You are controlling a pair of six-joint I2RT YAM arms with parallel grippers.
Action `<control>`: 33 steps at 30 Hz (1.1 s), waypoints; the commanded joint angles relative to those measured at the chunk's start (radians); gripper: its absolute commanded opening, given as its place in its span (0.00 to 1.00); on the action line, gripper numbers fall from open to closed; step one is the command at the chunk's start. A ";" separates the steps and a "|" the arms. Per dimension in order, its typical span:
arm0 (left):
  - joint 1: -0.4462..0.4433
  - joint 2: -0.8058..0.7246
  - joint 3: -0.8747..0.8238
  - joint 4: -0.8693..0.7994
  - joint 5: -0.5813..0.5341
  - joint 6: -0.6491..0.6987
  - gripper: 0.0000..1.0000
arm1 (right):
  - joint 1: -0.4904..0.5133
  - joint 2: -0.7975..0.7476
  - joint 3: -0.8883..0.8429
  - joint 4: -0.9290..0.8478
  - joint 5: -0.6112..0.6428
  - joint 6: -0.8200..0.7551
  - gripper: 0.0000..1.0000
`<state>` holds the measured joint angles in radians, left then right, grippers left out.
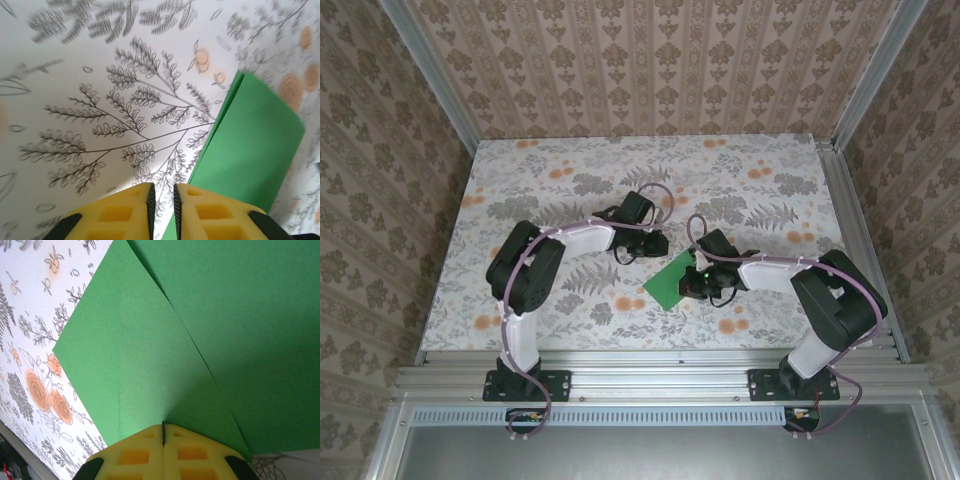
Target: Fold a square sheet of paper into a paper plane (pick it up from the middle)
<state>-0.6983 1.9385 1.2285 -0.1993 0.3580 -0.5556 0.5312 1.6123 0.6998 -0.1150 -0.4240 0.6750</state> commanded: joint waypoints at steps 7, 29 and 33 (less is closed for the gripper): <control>-0.037 -0.246 -0.166 -0.040 0.013 -0.051 0.37 | 0.007 -0.083 0.005 -0.067 -0.012 0.031 0.13; -0.145 -0.265 -0.390 0.183 0.081 -0.187 0.44 | -0.048 -0.249 -0.155 0.098 -0.017 0.212 0.39; -0.144 -0.278 -0.398 0.172 0.079 -0.181 0.45 | -0.048 -0.186 -0.145 0.176 -0.046 0.228 0.37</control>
<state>-0.8383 1.6611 0.8448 -0.0395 0.4217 -0.7273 0.4866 1.3857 0.5518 -0.0273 -0.4328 0.8700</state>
